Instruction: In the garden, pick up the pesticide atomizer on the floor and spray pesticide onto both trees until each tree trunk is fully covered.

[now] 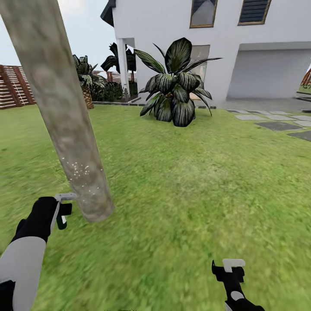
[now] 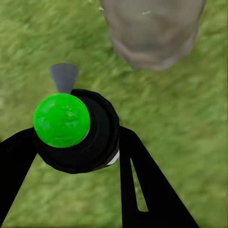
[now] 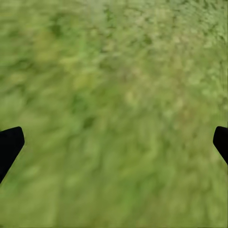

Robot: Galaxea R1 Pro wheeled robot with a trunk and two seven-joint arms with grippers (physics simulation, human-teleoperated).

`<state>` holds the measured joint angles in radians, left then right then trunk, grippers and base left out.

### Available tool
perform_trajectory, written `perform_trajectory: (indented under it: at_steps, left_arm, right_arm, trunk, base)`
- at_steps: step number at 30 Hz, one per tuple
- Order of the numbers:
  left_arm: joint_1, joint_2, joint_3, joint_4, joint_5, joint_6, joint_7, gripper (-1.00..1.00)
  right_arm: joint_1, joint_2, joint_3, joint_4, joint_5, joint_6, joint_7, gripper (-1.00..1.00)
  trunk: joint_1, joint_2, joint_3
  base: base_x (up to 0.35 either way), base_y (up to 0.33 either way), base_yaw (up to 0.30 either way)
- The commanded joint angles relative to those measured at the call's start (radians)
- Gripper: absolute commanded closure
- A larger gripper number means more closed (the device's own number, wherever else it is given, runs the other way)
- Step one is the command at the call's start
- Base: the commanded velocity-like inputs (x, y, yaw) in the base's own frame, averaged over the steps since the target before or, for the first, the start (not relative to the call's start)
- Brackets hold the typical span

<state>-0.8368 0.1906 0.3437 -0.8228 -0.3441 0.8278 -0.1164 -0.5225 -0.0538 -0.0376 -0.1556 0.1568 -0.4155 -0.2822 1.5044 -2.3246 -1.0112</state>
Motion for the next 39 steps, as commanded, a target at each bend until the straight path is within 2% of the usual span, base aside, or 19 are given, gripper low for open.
perform_trajectory:
  at_steps: [1, 21, 34, 39]
  left_arm:
    - [-0.001, 0.000, 0.003, -0.001, -0.011, 0.003, -0.011, 1.00]
    - [0.000, -0.013, 0.000, 0.000, -0.006, 0.001, -0.009, 1.00]
    - [0.001, -0.012, 0.003, 0.001, -0.007, -0.001, -0.008, 1.00]
    - [0.002, -0.003, 0.010, 0.012, -0.010, -0.002, -0.006, 1.00]
  right_arm:
    - [-0.001, 0.000, -0.004, 0.001, 0.010, -0.002, -0.005, -1.00]
    - [-0.001, 0.000, -0.004, 0.001, 0.010, -0.002, -0.005, -1.00]
    - [-0.001, 0.000, -0.004, 0.001, 0.010, -0.002, -0.005, -1.00]
    - [-0.001, 0.000, -0.004, 0.001, 0.010, -0.002, -0.005, -1.00]
  trunk:
    - [0.000, 0.000, -0.001]
    - [0.000, 0.000, -0.001]
    - [0.000, 0.000, -0.001]
    - [0.000, 0.000, -0.001]
  base:
    - [0.003, 0.002, 0.264]
    - [0.007, -0.244, 0.019]
    - [0.079, -0.275, 0.000]
    - [0.099, -0.272, 0.136]
